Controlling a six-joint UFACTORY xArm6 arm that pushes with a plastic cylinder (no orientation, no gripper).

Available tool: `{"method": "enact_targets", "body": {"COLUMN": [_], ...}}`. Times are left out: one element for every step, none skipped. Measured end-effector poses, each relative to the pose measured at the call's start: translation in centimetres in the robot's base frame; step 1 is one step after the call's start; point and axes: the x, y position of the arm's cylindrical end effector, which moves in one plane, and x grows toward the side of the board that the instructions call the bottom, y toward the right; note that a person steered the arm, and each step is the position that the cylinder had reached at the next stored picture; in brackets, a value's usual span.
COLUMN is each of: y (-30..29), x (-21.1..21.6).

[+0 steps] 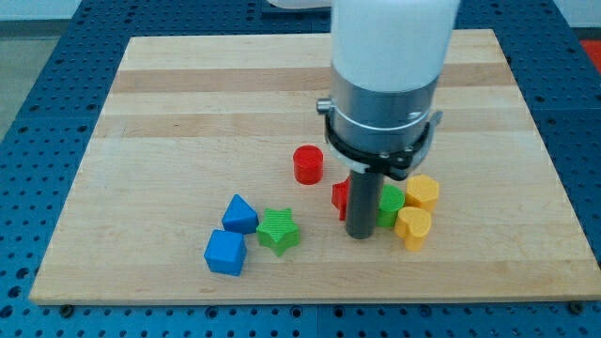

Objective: Move the red star to the top of the green star

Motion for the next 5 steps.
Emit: {"method": "enact_targets", "body": {"y": [1.6, 1.5, 0.3, -0.9, -1.0], "x": [-1.0, -2.8, -3.4, -3.3, -3.3]}}
